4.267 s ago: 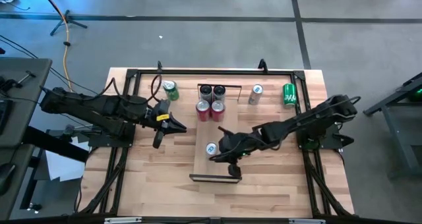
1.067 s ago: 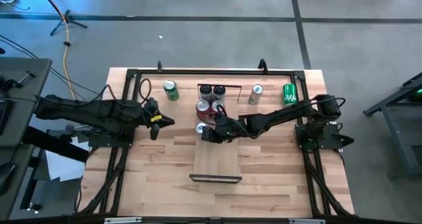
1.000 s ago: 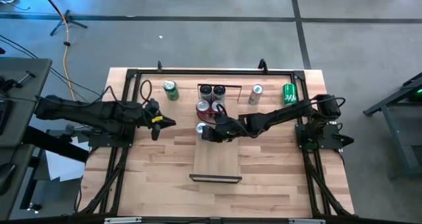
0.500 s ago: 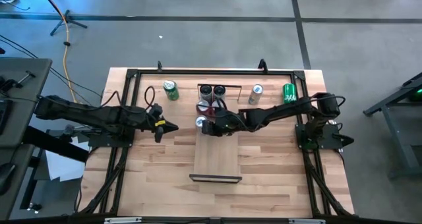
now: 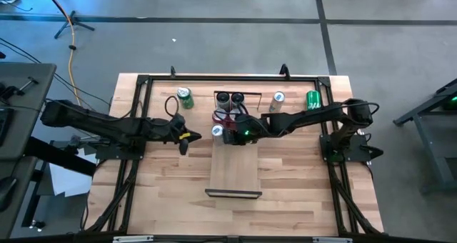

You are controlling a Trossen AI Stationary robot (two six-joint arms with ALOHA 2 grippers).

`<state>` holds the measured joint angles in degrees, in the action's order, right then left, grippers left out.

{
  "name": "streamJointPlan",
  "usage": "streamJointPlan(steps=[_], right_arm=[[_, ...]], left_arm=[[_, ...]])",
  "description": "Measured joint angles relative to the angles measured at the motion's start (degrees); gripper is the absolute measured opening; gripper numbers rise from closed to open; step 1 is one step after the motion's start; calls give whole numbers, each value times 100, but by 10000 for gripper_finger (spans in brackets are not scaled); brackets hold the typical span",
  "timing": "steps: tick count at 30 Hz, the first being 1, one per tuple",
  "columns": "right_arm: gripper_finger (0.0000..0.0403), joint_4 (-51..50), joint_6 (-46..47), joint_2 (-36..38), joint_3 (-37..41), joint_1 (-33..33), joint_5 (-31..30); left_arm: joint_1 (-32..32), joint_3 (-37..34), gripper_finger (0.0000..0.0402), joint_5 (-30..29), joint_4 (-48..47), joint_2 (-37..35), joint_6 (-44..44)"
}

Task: Place canned beverage on shelf
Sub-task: Put the left blue soda can on the shelf

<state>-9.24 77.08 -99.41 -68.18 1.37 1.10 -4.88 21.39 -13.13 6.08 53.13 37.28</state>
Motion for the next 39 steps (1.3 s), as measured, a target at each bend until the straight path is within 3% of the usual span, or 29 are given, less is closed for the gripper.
streamJointPlan(steps=[9, 20, 25, 32, 39], right_arm=[[0, -388, -22, 281, 0, 15, -71], [0, -500, -65, 373, 0, 28, -177], [0, -531, -153, 408, 0, 28, -175], [0, -671, -315, 549, 0, 28, -185], [0, -1050, -404, 738, 0, 28, -253]], left_arm=[[163, 0, 0, 119, 1079, 1191, 107], [148, 2, 0, 350, 1907, 2113, 354], [146, 7, 0, 269, 1921, 2171, 495], [34, 9, 0, 34, 1870, 1970, 32], [-86, 268, 0, -417, 1249, 1897, -280]])
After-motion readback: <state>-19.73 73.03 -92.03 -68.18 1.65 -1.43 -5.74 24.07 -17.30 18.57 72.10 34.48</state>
